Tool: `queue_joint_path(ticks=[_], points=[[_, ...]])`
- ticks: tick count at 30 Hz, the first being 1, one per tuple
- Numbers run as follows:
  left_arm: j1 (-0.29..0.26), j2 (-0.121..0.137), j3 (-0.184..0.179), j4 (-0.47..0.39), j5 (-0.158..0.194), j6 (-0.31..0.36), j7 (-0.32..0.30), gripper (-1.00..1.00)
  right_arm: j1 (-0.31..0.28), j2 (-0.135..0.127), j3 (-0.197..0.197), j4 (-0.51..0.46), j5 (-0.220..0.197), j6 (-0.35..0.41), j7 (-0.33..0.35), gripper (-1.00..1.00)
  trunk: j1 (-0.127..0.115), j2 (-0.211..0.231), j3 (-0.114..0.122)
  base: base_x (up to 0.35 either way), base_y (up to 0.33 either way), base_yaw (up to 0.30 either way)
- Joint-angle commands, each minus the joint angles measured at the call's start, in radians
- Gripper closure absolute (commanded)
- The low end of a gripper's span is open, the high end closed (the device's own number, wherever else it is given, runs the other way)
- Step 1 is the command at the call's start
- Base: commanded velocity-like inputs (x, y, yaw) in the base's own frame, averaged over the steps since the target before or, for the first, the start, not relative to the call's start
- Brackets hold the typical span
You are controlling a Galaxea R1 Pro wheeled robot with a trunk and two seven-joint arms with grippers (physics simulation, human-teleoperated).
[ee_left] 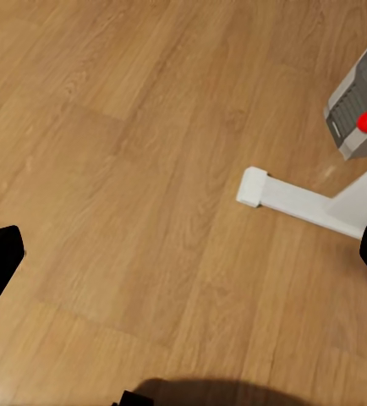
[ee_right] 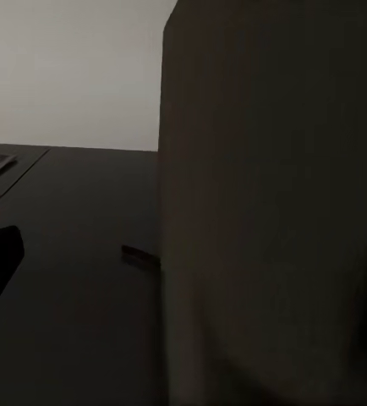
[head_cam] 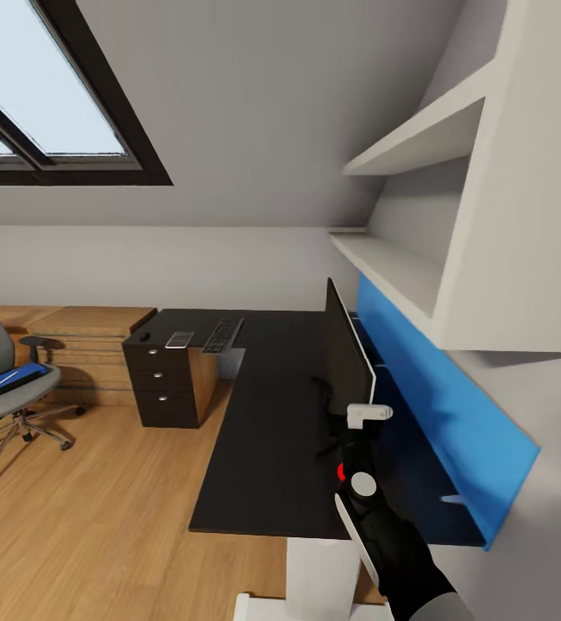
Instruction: In the bedroom, organize the workspace by keeping the computer under the desk, ensuring the monitor is on the desk, placing the keyboard on the desk next to the monitor, placing the mouse on the desk next to the keyboard, moving the folder from the swivel chair onto the desk next to the mouse, stacking the notebook on top of the folder with the pen on top of the notebook, and positioning the swivel chair next to the desk.
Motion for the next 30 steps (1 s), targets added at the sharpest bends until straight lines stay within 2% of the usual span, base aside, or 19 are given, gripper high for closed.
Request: queue_joint_path(ticks=[1,7,22,30], points=[[-0.001,0.0,-0.003,0.001,0.011,-0.002,-0.009,-1.0,-0.001,0.0,0.002,0.001,0.008,0.001,-0.005,-1.0,0.0,-0.002,-0.002,0.0,0.163,0.0],[-0.001,0.0,-0.003,0.002,0.011,-0.002,-0.009,-1.0,-0.001,0.0,0.002,0.0,0.008,0.001,-0.005,-1.0,0.0,-0.002,-0.002,0.0,0.11,0.0],[-0.001,0.0,-0.004,0.002,0.011,-0.002,-0.009,-1.0,-0.001,0.0,0.002,0.001,0.008,0.001,-0.005,-1.0,0.0,-0.002,-0.002,0.0,0.008,0.0],[-0.001,0.0,-0.004,0.001,0.011,-0.001,-0.009,-1.0,-0.001,0.0,0.002,0.0,0.008,0.001,-0.005,-1.0,0.0,-0.002,-0.002,0.0,-0.146,0.0]])
